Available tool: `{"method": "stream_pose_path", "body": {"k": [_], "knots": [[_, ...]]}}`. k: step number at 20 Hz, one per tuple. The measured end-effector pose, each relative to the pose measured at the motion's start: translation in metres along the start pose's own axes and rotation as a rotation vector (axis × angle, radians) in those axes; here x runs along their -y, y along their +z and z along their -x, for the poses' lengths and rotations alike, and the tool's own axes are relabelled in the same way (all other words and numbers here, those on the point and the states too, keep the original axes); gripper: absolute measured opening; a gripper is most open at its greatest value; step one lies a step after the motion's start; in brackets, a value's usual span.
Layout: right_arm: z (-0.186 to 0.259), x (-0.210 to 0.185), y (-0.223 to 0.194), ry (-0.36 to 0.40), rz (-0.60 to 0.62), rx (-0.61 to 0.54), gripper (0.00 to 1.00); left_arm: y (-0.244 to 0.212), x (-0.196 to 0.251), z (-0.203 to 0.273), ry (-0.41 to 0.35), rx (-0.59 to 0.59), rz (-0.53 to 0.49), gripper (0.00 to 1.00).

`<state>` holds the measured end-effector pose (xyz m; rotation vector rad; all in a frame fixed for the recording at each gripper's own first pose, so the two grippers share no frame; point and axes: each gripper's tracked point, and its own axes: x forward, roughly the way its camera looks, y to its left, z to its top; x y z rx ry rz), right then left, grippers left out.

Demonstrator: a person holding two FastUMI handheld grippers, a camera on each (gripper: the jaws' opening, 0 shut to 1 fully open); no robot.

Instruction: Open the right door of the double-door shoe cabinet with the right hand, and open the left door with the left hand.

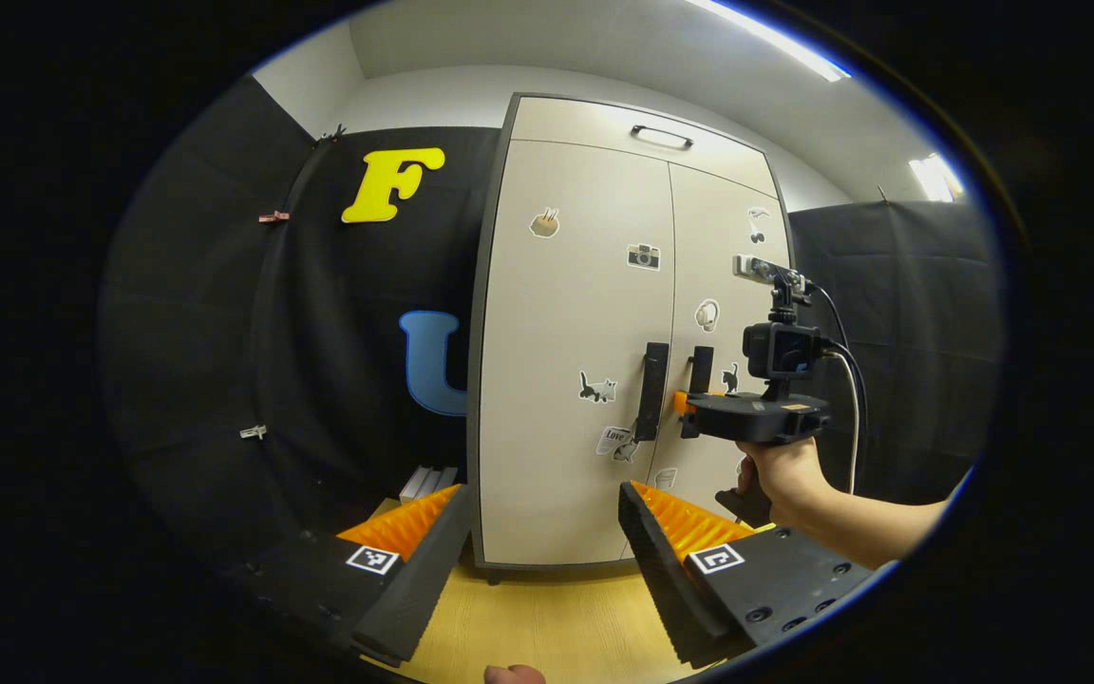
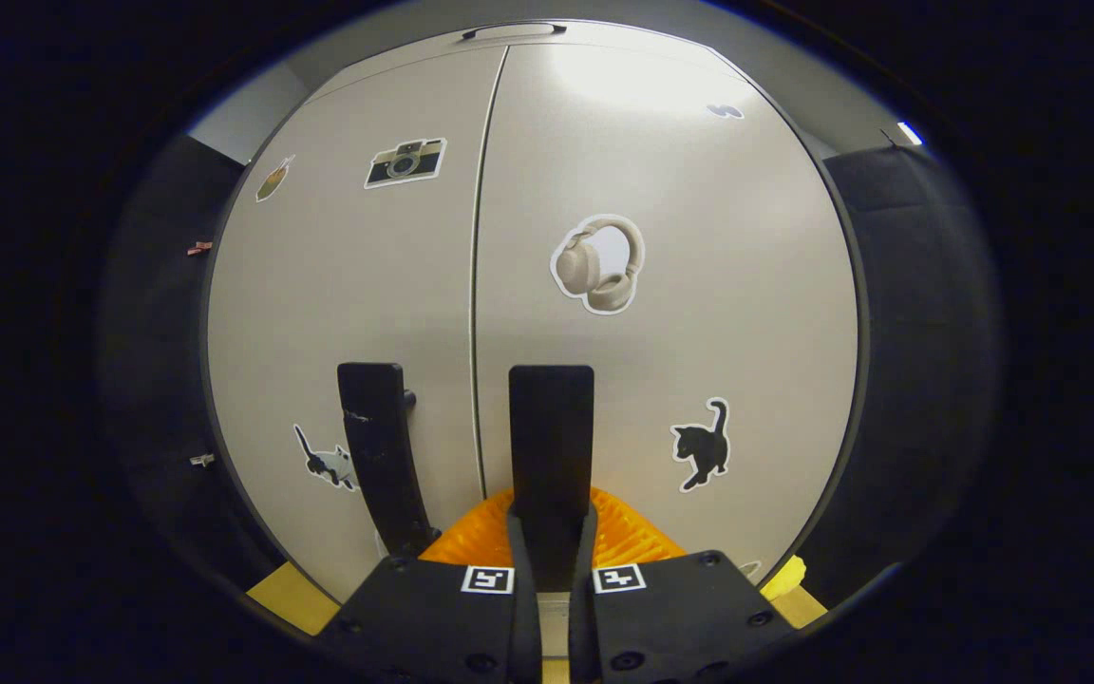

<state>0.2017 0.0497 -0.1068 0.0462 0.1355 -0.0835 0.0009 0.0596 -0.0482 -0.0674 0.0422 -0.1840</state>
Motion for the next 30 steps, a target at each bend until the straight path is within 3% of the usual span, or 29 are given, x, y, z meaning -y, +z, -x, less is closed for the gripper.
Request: {"method": "stream_pose_path", "body": {"k": [3,14,30], "knots": [[0.003,0.001,0.000,0.000,-0.011,-0.005,0.10,0.001,0.002,0.002,0.004,-0.003,-0.003,0.95],[0.043,0.012,0.006,0.093,-0.028,0.016,0.10,0.000,0.023,0.010,0.037,-0.008,-0.011,0.95],[0.076,0.038,0.013,0.184,-0.043,0.015,0.09,0.001,0.094,-0.008,0.024,-0.009,-0.016,0.95]]}}
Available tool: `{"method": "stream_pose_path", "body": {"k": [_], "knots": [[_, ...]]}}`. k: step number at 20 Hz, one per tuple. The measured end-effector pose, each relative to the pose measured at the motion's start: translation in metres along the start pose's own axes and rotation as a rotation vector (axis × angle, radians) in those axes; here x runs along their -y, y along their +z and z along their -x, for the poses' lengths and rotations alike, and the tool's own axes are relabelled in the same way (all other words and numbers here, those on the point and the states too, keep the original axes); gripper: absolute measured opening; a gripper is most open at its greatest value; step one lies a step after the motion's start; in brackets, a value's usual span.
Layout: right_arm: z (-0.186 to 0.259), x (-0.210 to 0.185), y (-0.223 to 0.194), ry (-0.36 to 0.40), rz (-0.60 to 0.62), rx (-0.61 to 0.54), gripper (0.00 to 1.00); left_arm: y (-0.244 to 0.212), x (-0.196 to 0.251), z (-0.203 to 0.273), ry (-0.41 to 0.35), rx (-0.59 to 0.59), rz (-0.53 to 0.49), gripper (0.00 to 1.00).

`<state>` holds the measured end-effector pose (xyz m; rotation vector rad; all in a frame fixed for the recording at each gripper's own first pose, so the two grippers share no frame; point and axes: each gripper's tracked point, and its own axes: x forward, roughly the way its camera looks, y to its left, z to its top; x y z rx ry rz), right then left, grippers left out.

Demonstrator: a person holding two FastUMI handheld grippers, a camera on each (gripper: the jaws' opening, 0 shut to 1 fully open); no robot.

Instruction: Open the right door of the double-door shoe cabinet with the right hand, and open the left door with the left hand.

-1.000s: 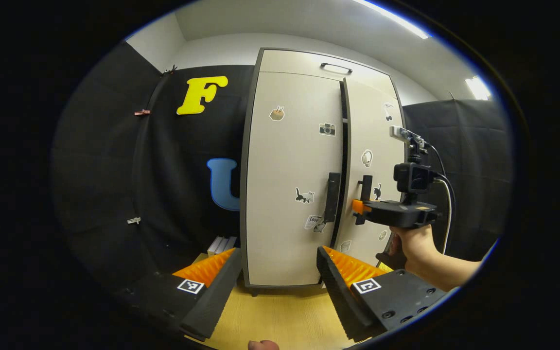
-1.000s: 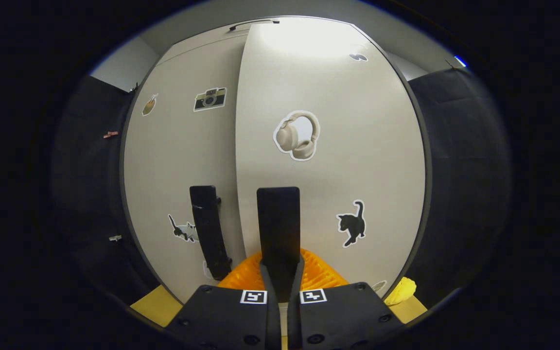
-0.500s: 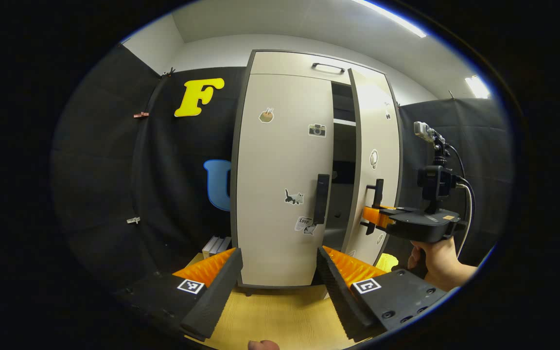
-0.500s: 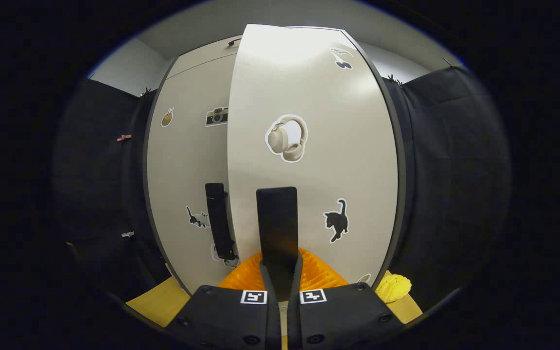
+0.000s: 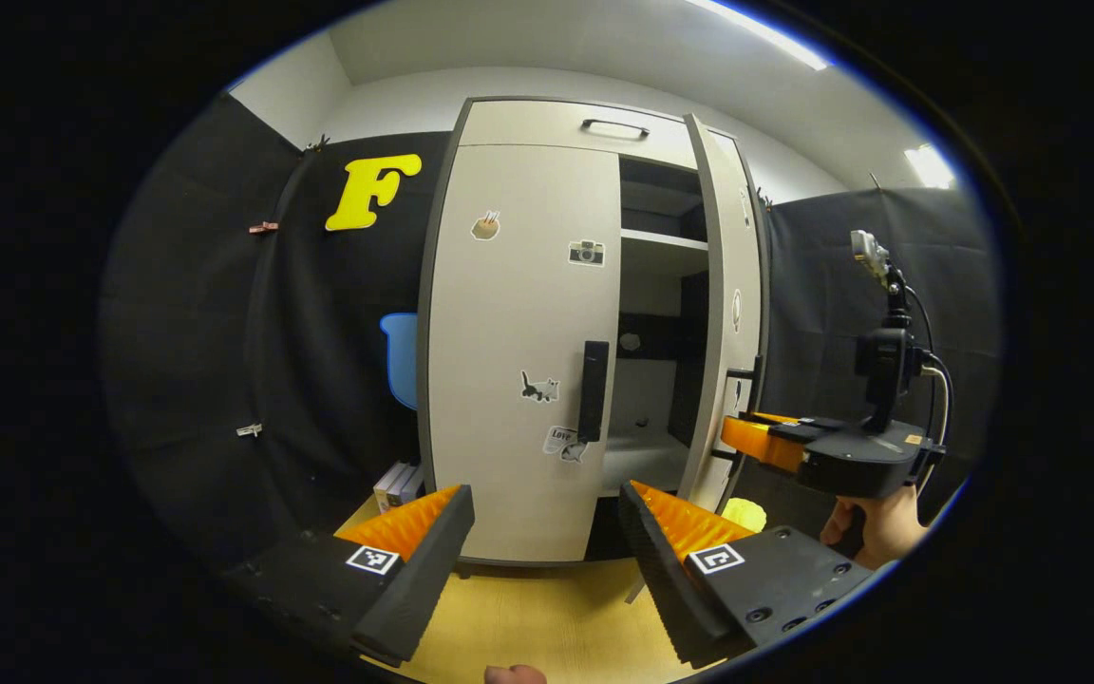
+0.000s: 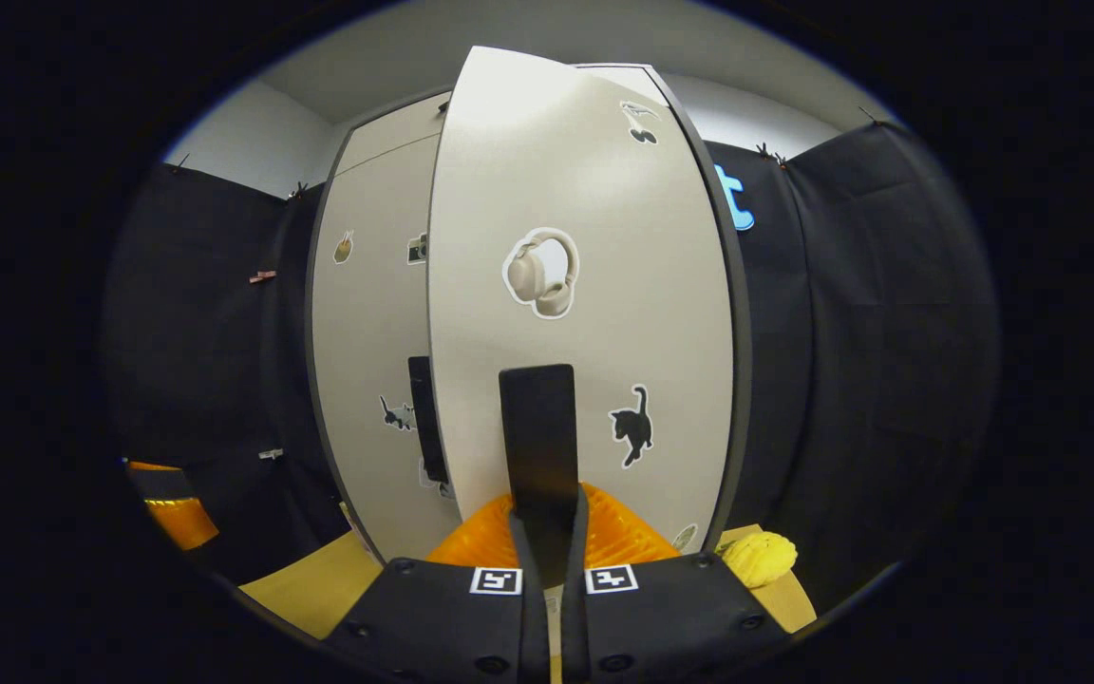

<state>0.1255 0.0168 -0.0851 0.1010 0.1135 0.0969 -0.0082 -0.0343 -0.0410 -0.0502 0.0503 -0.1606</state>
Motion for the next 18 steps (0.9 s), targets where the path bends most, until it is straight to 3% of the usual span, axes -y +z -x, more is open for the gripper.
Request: {"method": "stream_pose_path", "body": {"k": [11,18], "knots": [[0.019,0.019,0.004,0.002,-0.011,0.001,0.09,-0.003,0.052,-0.020,-0.038,-0.016,-0.002,0.95],[0.027,0.036,0.005,-0.055,-0.010,0.008,0.08,0.001,0.069,-0.031,-0.062,-0.009,-0.012,0.95]]}}
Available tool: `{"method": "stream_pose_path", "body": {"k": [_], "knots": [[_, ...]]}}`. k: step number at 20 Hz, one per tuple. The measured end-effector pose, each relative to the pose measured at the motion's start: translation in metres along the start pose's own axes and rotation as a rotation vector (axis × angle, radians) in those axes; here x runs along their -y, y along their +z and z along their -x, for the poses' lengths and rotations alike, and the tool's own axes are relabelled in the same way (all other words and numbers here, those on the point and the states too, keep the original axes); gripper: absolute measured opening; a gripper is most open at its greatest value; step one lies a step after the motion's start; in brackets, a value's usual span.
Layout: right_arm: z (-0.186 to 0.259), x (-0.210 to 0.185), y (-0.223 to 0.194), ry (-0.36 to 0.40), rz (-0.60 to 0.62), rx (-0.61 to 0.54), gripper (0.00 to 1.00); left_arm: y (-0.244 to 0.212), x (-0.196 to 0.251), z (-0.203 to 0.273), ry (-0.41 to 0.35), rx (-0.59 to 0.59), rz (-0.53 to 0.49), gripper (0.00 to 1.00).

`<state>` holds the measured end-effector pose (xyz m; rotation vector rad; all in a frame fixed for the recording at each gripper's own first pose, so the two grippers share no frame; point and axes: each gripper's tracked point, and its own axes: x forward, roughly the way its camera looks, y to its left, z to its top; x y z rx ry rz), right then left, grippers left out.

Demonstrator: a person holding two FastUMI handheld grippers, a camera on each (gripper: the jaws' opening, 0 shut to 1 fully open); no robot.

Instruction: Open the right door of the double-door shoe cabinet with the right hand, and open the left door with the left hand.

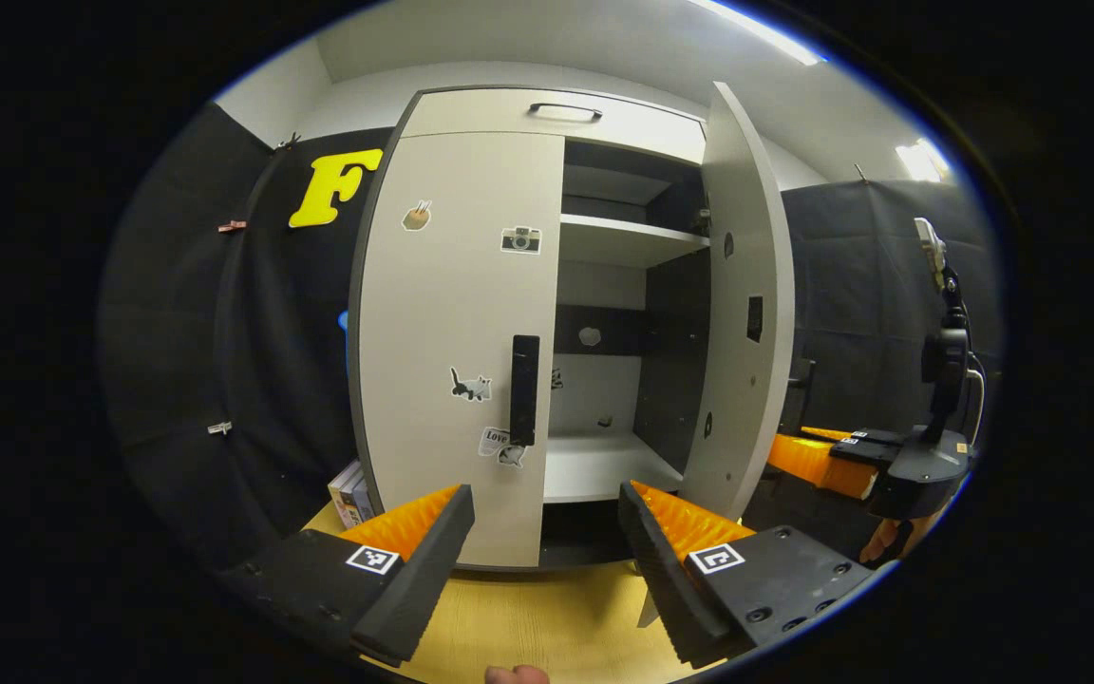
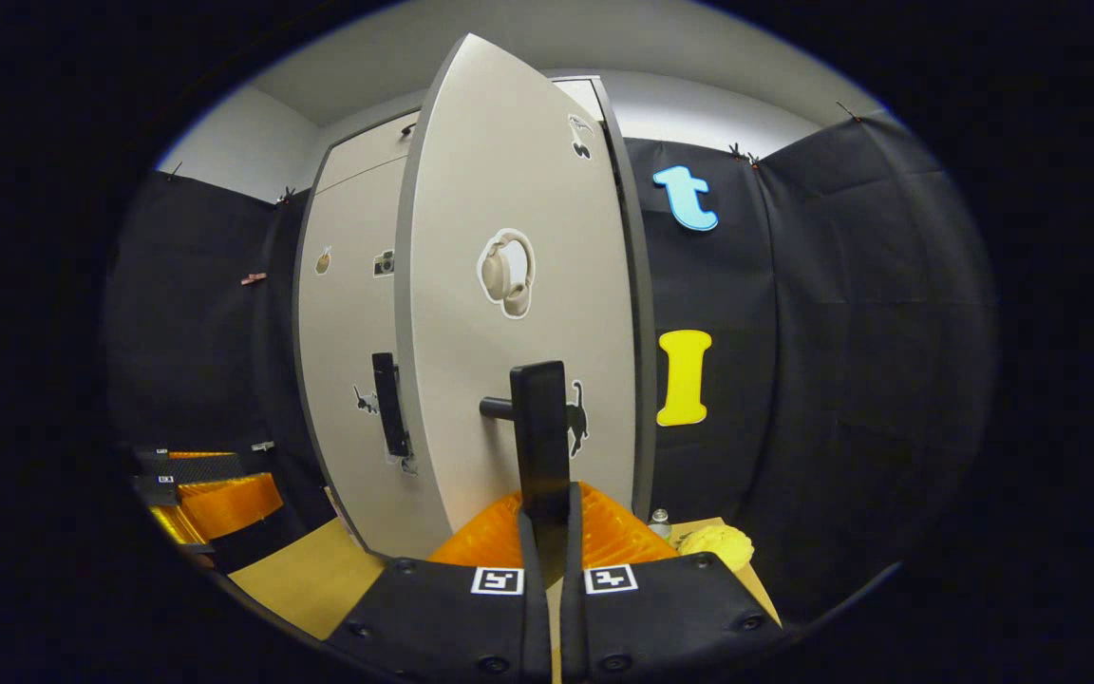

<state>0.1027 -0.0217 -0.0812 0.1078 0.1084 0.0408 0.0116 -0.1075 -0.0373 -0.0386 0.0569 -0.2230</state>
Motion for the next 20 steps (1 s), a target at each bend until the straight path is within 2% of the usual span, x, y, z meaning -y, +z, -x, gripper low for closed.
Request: {"method": "stream_pose_path", "body": {"k": [6,15,18,20], "knots": [[0.007,0.026,-0.002,-0.100,0.023,-0.016,0.08,0.000,0.010,-0.009,-0.022,-0.005,-0.003,0.95],[0.008,0.052,0.007,-0.184,0.012,0.019,0.06,0.004,0.031,-0.017,-0.050,0.005,-0.023,0.95],[0.005,0.042,0.009,-0.154,-0.037,0.031,0.06,0.005,0.035,-0.020,-0.050,0.010,-0.021,0.95],[0.006,0.048,0.010,-0.159,-0.010,0.031,0.05,0.006,0.037,-0.022,-0.046,0.012,-0.027,0.95]]}}
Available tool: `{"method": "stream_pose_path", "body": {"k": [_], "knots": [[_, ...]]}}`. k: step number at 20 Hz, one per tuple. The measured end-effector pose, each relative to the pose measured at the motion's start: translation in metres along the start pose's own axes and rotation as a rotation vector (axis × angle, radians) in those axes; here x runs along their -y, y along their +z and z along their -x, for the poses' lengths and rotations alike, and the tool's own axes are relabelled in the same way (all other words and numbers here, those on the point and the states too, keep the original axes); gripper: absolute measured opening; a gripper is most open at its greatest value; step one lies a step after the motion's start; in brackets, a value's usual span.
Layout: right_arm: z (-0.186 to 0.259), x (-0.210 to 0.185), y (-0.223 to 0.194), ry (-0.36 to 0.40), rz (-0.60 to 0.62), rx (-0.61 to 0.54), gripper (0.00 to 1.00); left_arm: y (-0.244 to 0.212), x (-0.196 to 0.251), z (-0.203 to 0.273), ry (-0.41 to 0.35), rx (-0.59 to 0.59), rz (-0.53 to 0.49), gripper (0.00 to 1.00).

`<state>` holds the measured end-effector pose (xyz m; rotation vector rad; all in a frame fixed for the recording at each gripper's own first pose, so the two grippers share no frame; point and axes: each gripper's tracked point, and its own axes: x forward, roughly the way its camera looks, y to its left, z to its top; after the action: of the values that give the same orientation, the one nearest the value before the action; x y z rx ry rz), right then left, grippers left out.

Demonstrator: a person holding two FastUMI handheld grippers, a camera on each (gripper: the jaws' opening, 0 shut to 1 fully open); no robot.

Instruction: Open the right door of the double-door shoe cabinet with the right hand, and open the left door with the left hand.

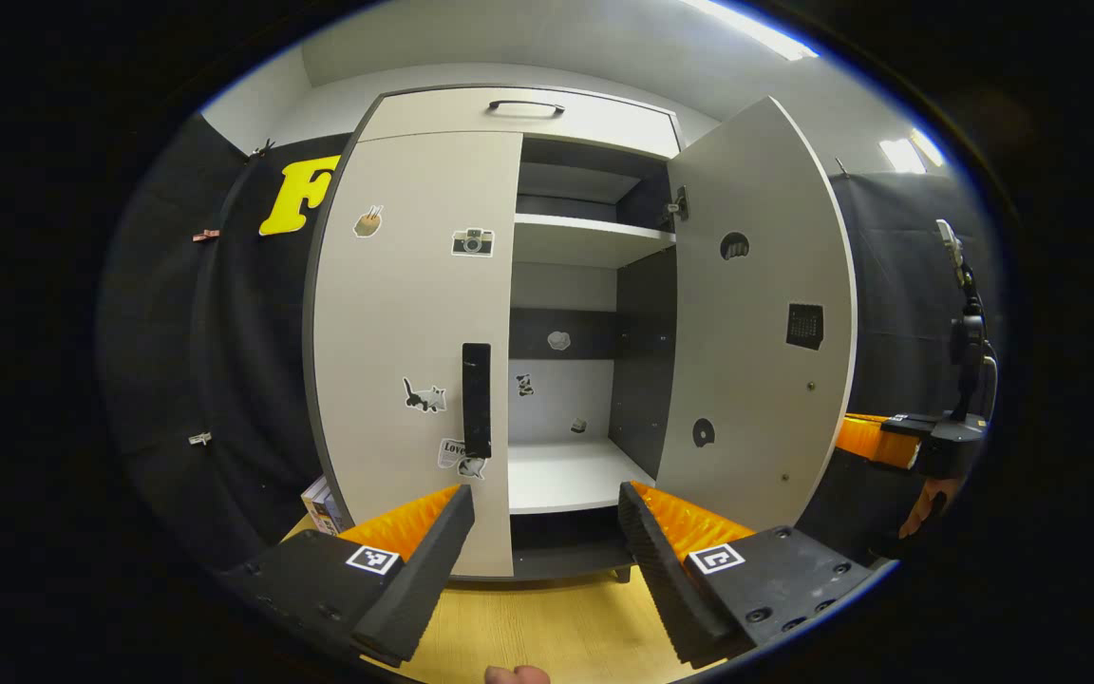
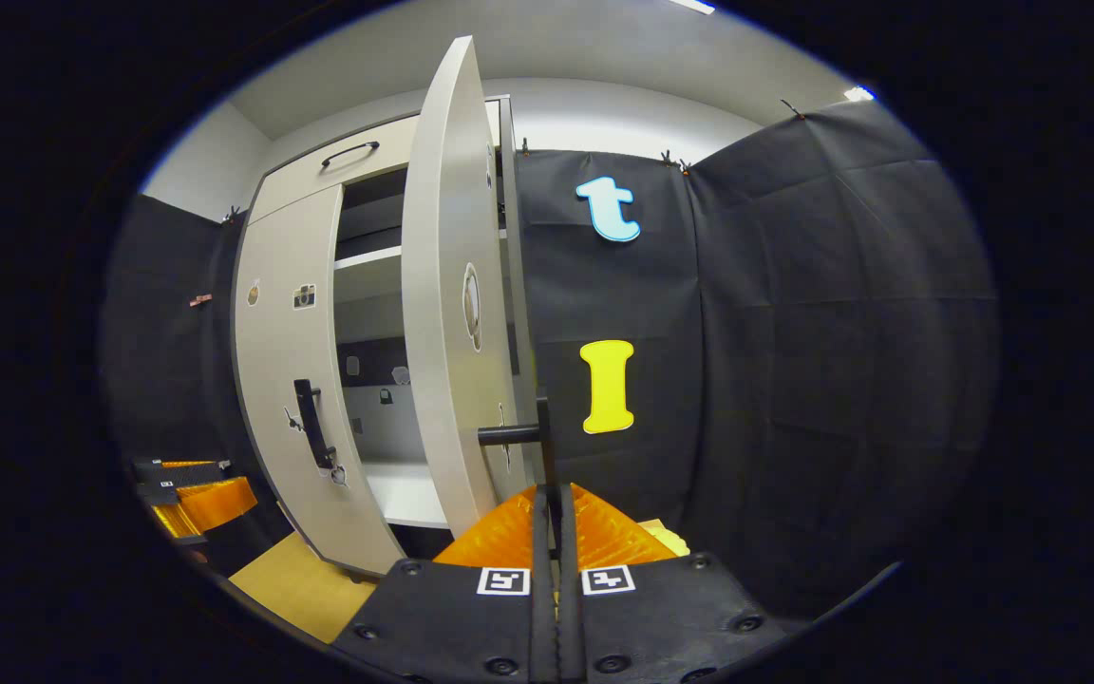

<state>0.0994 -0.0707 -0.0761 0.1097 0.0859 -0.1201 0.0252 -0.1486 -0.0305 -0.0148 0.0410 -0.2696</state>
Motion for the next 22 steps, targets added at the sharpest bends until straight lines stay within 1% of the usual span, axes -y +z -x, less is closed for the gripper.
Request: {"method": "stream_pose_path", "body": {"k": [5,8,10,11,13,15,16,17,21,22], "knots": [[0.002,0.001,0.000,-0.004,0.000,-0.005,0.06,0.003,-0.004,-0.013,0.021,0.007,-0.009,0.95],[0.007,-0.002,-0.002,0.028,0.000,-0.015,0.06,0.001,-0.013,-0.028,0.045,-0.001,-0.017,0.95],[0.010,0.004,-0.002,0.006,0.013,-0.009,0.30,0.006,-0.022,-0.040,0.069,0.014,-0.029,0.95],[0.009,0.006,-0.002,-0.003,0.017,-0.012,0.39,0.010,-0.027,-0.048,0.084,0.028,-0.038,0.95],[0.014,0.009,-0.005,-0.013,0.021,-0.024,0.67,0.016,-0.038,-0.064,0.120,0.059,-0.045,0.95],[0.019,0.007,-0.006,-0.005,0.002,-0.033,0.91,0.018,-0.048,-0.083,0.138,0.075,-0.016,0.95],[0.021,0.007,-0.006,-0.003,-0.009,-0.033,0.95,0.017,-0.052,-0.092,0.146,0.075,-0.002,0.92],[0.022,0.007,-0.005,-0.002,-0.018,-0.030,0.99,0.017,-0.056,-0.101,0.155,0.075,0.006,0.95],[0.025,0.008,-0.004,-0.004,-0.034,-0.015,0.98,0.014,-0.075,-0.134,0.200,0.061,-0.017,0.95],[0.026,0.009,-0.005,-0.007,-0.034,-0.017,0.98,0.014,-0.078,-0.143,0.209,0.061,-0.022,0.92]]}}
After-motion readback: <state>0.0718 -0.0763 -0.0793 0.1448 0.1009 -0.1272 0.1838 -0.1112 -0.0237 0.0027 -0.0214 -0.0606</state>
